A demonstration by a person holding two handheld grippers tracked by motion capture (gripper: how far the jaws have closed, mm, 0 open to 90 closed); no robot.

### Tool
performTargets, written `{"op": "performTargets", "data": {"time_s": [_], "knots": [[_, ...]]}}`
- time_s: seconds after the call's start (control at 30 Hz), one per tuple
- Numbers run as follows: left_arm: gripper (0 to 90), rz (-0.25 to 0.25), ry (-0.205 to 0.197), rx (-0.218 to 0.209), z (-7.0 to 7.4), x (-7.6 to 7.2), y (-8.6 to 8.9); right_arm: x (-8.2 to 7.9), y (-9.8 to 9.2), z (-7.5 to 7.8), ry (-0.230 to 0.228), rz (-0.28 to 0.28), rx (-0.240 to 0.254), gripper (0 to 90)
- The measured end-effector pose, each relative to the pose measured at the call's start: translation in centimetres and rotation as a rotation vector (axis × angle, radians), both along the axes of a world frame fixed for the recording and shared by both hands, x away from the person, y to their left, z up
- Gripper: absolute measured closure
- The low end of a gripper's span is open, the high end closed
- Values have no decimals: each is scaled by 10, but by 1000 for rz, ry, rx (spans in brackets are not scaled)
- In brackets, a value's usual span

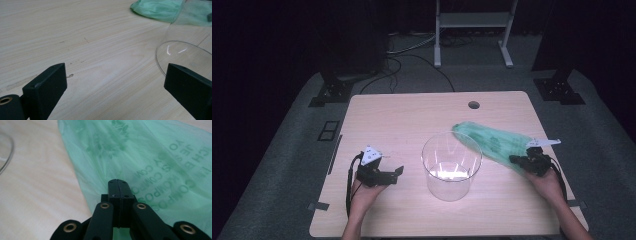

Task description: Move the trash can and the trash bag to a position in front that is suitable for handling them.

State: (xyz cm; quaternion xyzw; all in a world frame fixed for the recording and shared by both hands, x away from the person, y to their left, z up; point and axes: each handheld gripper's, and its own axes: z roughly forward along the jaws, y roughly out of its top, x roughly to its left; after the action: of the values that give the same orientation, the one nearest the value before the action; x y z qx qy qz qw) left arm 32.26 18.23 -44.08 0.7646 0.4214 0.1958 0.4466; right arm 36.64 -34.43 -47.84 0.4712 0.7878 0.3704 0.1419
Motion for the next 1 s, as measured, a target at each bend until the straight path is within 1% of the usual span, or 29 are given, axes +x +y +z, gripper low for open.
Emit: {"op": "performTargets", "data": {"time_s": [0.03,0.07,0.1,0.17,0.2,0.23,0.27,0.33,0.4,0.47,0.5,0.53,0.57,0.6,0.63,0.67,0.7,0.73,0.77,0.8,0.83,0.87,0.9,0.97,1.0], "knots": [[33,-1,-1,2,0,0,-1,-6,0,0,4,8,0,900],[33,-1,-1,2,0,0,-1,-6,0,0,4,8,0,900],[33,-6,-4,9,0,-1,-1,-13,-2,0,3,11,6,900],[33,-8,-5,11,0,-1,-3,-25,-6,-2,4,19,23,900],[33,-10,-6,11,0,-1,-4,-36,-9,-2,2,19,28,900],[33,-10,-6,11,0,-1,-4,-36,-9,-2,2,19,28,900],[33,-10,-5,14,0,-1,-4,-40,-10,-2,6,21,35,900],[33,-11,-2,21,0,-1,-4,-55,-14,-3,8,31,41,900],[33,-9,-4,22,-1,-1,-4,-58,-15,-3,13,32,46,900],[33,-14,-6,31,-1,-1,-5,-66,-17,-3,15,38,53,900],[33,-15,-5,30,-1,-2,-5,-68,-18,-3,25,42,58,900],[33,-19,-8,33,-1,-2,-5,-72,-17,0,38,50,31,879],[33,-19,-8,33,-1,-2,-5,-72,-17,0,38,50,31,879],[33,-21,-8,32,0,-2,-5,-73,-13,7,22,58,17,723],[33,-21,-8,32,0,-2,-5,-72,-12,10,13,67,26,653],[33,-20,-8,28,-1,-1,-5,-72,-12,10,13,67,26,653],[33,-23,-7,24,-1,-1,-5,-65,-6,19,-7,97,47,529],[33,-24,-7,24,-1,-1,-5,-61,-3,23,-20,109,46,485],[33,-24,-7,24,-1,-1,-5,-61,-3,23,-20,109,46,485],[33,-28,-6,19,-1,-1,-4,-49,4,27,-37,128,41,397],[33,-28,-6,19,-1,-1,-4,-49,4,27,-37,128,41,397],[33,-28,-5,19,0,-2,-4,-43,6,27,-31,138,35,375],[33,-26,-7,14,-1,-2,-2,-27,13,25,-4,157,14,305],[33,-21,-6,13,0,-2,0,-16,17,22,24,172,-6,302],[33,-20,-7,13,0,-2,1,-11,18,19,29,178,-16,299]]}}
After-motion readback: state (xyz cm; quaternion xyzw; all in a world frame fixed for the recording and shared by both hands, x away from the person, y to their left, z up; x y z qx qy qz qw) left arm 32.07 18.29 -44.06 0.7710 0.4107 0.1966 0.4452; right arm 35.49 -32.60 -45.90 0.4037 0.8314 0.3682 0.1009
